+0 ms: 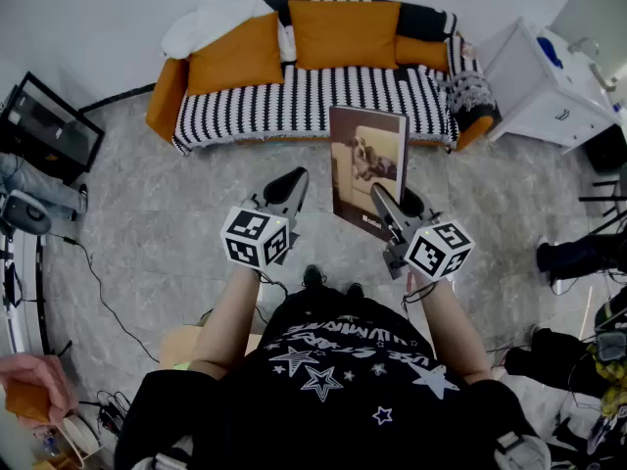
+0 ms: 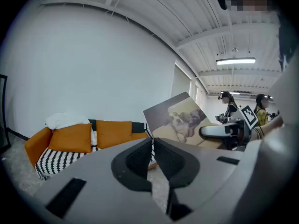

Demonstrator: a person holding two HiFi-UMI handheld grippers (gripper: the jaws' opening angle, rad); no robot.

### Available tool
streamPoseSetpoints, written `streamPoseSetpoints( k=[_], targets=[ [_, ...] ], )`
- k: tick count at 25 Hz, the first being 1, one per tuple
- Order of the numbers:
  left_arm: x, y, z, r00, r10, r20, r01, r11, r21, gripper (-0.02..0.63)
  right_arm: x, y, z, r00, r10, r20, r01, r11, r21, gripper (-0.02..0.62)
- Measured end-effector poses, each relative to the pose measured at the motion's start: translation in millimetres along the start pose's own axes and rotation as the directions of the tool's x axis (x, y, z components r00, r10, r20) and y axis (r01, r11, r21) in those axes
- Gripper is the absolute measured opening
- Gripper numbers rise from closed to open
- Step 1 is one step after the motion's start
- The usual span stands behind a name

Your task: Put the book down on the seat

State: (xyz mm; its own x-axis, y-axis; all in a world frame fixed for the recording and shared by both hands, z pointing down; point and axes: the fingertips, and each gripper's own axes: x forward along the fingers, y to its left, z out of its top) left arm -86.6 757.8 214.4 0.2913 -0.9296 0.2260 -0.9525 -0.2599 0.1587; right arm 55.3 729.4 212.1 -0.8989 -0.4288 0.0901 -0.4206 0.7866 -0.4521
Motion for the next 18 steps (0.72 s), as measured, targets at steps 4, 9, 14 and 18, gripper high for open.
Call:
streamPoseSetpoints(
  k=[4, 9, 14, 18],
  targets=[
    [-3, -1, 4, 1.000, 0.007, 0.014, -0.007, 1.000, -0.005, 0.022, -1, 0, -2, 1.000, 0.007, -0.008, -0.007, 1.000, 0.001, 0.153],
    [-1, -4, 2, 1.000, 0.013, 0.000, -0.013, 1.000, 0.012, 0.022, 1, -1, -3, 1.000, 0.014, -0.013, -0.014, 1.000, 0.007, 0.153],
    [-1, 0, -2, 0.999, 0.036, -0.005, -0.036, 0.999, 0.004, 0.023, 5, -7, -9, 0.999, 0.029, -0.035, -0.029, 0.999, 0.019, 0.153],
    [-6, 11, -7, 0.998, 0.055, -0.008, -0.055, 0.998, -0.016, 0.023, 14, -4, -12, 0.998, 0.047, -0.052, -0.046, 0.999, 0.021, 0.153]
  ],
)
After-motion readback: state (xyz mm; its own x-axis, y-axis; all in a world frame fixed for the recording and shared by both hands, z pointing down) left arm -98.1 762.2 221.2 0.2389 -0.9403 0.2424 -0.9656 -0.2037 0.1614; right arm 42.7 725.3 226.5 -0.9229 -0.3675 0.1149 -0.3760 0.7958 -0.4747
